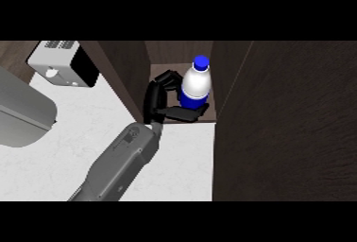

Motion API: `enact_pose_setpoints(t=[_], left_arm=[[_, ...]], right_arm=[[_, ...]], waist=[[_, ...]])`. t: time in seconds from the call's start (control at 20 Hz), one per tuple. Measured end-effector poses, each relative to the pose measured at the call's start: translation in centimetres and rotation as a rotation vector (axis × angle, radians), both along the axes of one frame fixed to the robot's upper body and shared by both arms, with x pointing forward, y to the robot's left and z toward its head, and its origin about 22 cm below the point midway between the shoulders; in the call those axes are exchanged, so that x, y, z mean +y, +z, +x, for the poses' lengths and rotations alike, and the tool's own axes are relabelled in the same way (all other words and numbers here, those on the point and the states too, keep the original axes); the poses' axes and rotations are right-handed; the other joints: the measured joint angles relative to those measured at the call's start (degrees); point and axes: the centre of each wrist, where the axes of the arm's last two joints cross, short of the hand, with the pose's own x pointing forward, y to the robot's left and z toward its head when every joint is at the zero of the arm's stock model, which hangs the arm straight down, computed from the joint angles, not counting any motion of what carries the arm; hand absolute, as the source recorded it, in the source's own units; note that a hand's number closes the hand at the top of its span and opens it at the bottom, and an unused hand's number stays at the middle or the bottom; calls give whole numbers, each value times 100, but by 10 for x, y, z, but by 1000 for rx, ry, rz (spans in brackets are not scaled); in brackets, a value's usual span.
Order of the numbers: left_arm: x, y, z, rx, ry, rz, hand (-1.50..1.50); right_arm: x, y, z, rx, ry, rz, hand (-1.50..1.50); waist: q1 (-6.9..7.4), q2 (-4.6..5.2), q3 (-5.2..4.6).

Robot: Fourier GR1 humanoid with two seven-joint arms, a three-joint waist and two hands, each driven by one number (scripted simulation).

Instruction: Pick up the bottled water, place it into the cabinet and close the cabinet

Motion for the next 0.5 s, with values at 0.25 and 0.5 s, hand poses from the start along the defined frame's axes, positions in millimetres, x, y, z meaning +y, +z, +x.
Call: enact_pose_setpoints(t=[0.25,0.5], left_arm=[[-2,9,24,36,63,34,150],[4,11,44,56,105,111,150]], right_arm=[[-4,-1,3,-9,4,-12,-150],[-10,-3,4,-16,7,-22,-150]], waist=[[-54,29,-2],[-101,55,-2]])
